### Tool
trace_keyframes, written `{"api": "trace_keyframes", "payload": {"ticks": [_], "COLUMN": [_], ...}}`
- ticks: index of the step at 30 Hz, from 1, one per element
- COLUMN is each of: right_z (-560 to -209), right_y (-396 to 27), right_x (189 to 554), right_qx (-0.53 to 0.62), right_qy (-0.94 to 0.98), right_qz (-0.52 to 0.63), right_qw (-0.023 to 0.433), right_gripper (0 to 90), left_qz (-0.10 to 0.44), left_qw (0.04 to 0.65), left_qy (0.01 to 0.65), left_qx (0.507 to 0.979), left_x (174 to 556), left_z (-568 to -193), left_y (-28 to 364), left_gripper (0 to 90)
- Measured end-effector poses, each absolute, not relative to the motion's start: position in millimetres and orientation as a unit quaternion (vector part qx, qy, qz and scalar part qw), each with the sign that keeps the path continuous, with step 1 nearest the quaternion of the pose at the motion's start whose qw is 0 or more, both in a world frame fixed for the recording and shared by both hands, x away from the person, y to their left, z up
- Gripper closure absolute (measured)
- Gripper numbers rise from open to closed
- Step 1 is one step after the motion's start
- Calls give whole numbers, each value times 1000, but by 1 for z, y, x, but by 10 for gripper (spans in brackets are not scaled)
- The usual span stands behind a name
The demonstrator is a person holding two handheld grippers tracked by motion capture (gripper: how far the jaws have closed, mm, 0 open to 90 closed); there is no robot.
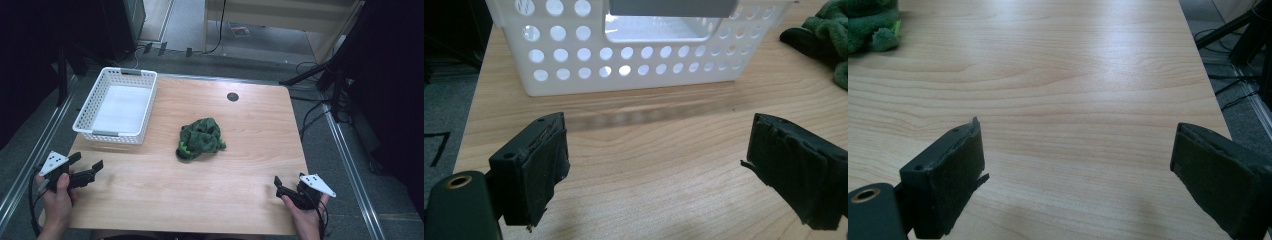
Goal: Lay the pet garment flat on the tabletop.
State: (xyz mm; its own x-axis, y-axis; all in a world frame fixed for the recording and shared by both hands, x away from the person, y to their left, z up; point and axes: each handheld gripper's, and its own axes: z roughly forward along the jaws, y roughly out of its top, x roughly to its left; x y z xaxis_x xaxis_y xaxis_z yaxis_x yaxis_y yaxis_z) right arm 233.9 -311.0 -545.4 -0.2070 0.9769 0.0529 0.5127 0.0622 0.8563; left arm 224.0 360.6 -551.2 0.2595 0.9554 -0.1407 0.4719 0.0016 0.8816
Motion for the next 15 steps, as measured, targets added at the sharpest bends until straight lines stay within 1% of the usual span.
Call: {"api": "trace_keyframes", "payload": {"ticks": [7,15], "right_z": [-542,-523], "right_y": [-306,-278], "right_x": [233,240], "right_qx": [553,521], "right_qy": [671,685], "right_qz": [398,415], "right_qw": [293,296], "right_gripper": [73,84], "left_qz": [265,262], "left_qw": [453,452], "left_qy": [546,548], "left_qx": [652,653], "left_x": [224,224], "left_z": [-551,-551], "left_y": [361,362], "left_gripper": [101,101]}}
